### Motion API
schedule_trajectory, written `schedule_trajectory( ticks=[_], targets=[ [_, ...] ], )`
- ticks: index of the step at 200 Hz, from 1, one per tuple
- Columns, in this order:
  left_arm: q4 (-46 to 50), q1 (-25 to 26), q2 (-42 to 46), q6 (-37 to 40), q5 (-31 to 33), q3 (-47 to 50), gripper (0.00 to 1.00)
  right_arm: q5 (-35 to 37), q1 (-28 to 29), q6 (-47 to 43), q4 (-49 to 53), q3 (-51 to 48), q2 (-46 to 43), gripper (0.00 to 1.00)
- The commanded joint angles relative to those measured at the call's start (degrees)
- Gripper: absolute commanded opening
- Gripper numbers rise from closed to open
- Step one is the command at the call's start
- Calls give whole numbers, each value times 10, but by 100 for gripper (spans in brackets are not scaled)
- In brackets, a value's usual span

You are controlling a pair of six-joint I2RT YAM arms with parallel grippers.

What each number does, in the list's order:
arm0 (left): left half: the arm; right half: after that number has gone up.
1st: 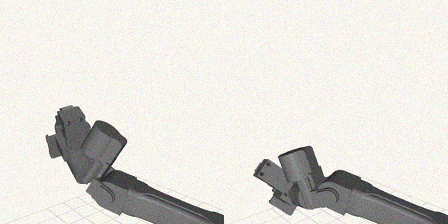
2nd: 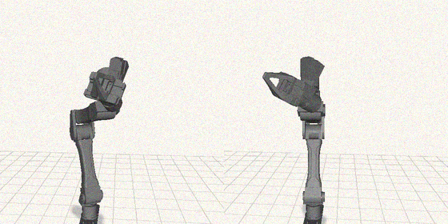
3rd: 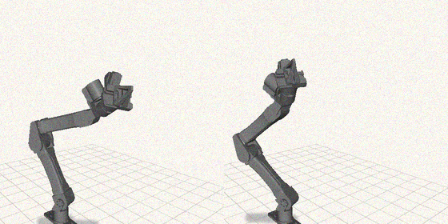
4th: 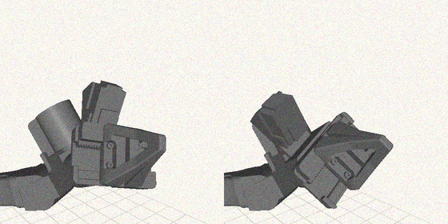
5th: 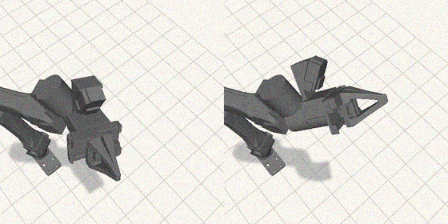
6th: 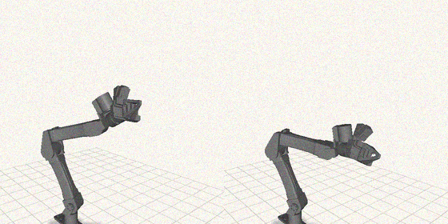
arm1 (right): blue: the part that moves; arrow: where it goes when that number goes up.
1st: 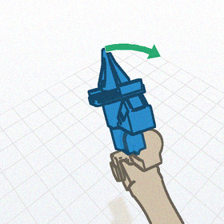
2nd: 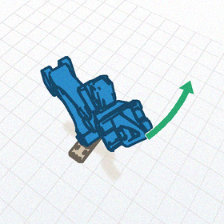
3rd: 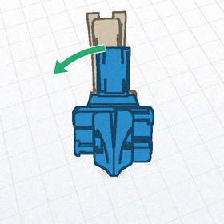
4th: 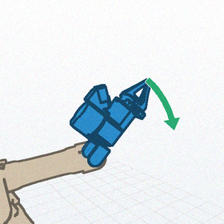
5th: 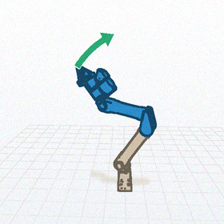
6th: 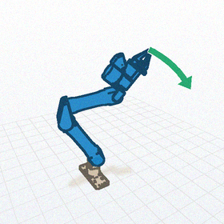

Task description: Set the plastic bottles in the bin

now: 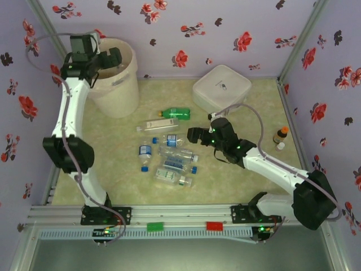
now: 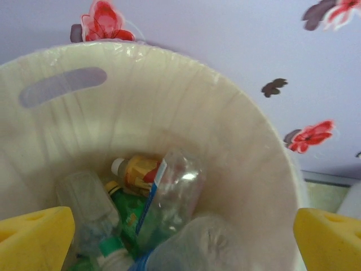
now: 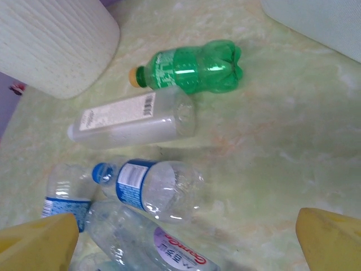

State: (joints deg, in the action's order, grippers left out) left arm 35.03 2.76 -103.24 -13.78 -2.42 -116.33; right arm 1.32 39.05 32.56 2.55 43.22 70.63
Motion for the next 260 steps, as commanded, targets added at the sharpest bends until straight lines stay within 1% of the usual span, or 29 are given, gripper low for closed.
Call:
schedule_trajectory(
  ticks=[1, 24, 44, 66, 78, 87, 99, 115, 131, 163, 193, 225, 260],
  targets=[
    [-36, 25, 102, -6, -28, 84, 100, -9, 2, -56, 57, 39, 23, 100],
    [-107, 63, 204, -37, -36, 241, 100, -56, 3, -109, 120, 72, 49, 100],
    [-161, 99, 289, -98, -53, 382, 100, -77, 10, -139, 159, 83, 69, 100],
    [-233, 145, 368, -165, -48, 518, 100, -103, 28, -150, 180, 83, 73, 98],
    [-264, 158, 397, -205, -44, 579, 100, -111, 54, -158, 189, 80, 68, 96],
    [-289, 161, 412, -233, -42, 617, 100, -103, 84, -168, 197, 78, 60, 95],
    [-307, 164, 427, -249, -41, 662, 100, -86, 128, -181, 211, 76, 53, 95],
    [-308, 164, 439, -259, -28, 700, 100, -68, 179, -189, 229, 79, 52, 95],
    [-317, 165, 448, -270, -20, 732, 100, -59, 217, -183, 233, 81, 61, 94],
    [-356, 164, 455, -295, -14, 770, 100, -42, 268, -177, 255, 90, 96, 90],
    [-364, 163, 449, -308, -13, 778, 100, -23, 285, -200, 282, 101, 132, 87],
    [-365, 163, 449, -315, -13, 784, 100, -15, 288, -227, 281, 110, 166, 86],
    [-366, 162, 452, -316, -13, 790, 100, -11, 291, -249, 276, 116, 201, 83]
  ],
)
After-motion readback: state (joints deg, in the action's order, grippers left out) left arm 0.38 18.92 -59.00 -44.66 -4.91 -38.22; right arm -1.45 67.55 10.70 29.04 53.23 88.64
